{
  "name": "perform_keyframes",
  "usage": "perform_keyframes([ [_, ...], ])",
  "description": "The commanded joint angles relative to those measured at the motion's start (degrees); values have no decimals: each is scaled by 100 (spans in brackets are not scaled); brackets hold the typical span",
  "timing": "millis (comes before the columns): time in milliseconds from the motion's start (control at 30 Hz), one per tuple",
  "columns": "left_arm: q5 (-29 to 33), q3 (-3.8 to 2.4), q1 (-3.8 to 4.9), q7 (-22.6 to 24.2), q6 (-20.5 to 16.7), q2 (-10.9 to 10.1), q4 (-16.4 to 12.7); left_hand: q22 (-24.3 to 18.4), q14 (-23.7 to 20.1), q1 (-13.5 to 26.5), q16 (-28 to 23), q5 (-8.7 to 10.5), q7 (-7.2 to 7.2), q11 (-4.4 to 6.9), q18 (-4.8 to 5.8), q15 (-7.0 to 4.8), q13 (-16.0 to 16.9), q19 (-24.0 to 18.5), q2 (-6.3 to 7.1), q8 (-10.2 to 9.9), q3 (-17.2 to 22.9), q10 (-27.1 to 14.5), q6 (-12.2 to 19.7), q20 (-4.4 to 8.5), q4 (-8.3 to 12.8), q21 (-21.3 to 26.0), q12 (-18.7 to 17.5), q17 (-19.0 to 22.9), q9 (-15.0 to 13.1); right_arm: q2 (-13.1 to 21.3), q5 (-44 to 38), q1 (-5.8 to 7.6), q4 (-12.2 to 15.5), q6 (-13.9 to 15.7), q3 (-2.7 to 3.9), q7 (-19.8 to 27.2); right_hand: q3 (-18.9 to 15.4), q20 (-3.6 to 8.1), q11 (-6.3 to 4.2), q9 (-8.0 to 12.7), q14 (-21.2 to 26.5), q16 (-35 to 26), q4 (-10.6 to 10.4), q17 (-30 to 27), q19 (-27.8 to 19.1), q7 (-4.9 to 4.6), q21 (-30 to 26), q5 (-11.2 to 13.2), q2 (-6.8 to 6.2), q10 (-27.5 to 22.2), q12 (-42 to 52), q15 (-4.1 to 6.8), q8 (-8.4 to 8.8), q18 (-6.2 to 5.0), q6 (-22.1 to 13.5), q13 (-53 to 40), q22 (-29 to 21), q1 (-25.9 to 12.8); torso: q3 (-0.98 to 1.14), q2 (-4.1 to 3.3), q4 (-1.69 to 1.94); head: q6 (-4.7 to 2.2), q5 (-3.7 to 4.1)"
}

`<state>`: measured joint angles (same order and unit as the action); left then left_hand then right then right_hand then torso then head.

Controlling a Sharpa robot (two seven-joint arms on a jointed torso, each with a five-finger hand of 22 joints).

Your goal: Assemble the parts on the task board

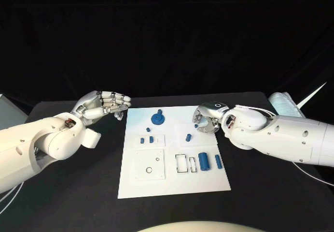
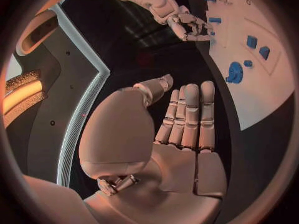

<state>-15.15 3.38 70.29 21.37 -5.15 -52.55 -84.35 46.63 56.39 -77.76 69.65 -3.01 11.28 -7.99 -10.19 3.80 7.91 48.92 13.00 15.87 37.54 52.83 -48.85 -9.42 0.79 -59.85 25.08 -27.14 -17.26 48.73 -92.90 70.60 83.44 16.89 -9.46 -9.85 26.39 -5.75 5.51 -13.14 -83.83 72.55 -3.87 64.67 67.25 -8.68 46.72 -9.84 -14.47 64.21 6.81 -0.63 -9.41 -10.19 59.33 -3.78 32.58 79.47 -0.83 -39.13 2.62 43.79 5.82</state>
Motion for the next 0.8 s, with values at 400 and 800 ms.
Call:
perform_keyframes([
  [400,210,-13,-1,157,-3,-47,-82,-11,-7,42,-26,-12,13,2,-40,9,8,-12,-7,-37,-41,-37,25,-11,-11,28,40,8,-7,-170,-182,-89,-128,-106,-1,-93,588,41,-70,-93,-258,340,-40,295,194,54,448,164,193,317,36,36,-110,111,259,-7,582,-46,18,-5,-2,18,8],
  [800,200,-15,-1,121,-24,-63,-97,-19,6,38,-24,-13,14,3,-42,7,10,-2,-23,-40,-47,-40,28,-11,-15,37,48,10,-8,-247,-186,-145,-194,-266,0,-153,927,89,-156,-260,-261,497,83,405,282,122,762,218,397,633,-13,112,-292,155,466,-33,994,-74,17,-1,-6,43,28],
])
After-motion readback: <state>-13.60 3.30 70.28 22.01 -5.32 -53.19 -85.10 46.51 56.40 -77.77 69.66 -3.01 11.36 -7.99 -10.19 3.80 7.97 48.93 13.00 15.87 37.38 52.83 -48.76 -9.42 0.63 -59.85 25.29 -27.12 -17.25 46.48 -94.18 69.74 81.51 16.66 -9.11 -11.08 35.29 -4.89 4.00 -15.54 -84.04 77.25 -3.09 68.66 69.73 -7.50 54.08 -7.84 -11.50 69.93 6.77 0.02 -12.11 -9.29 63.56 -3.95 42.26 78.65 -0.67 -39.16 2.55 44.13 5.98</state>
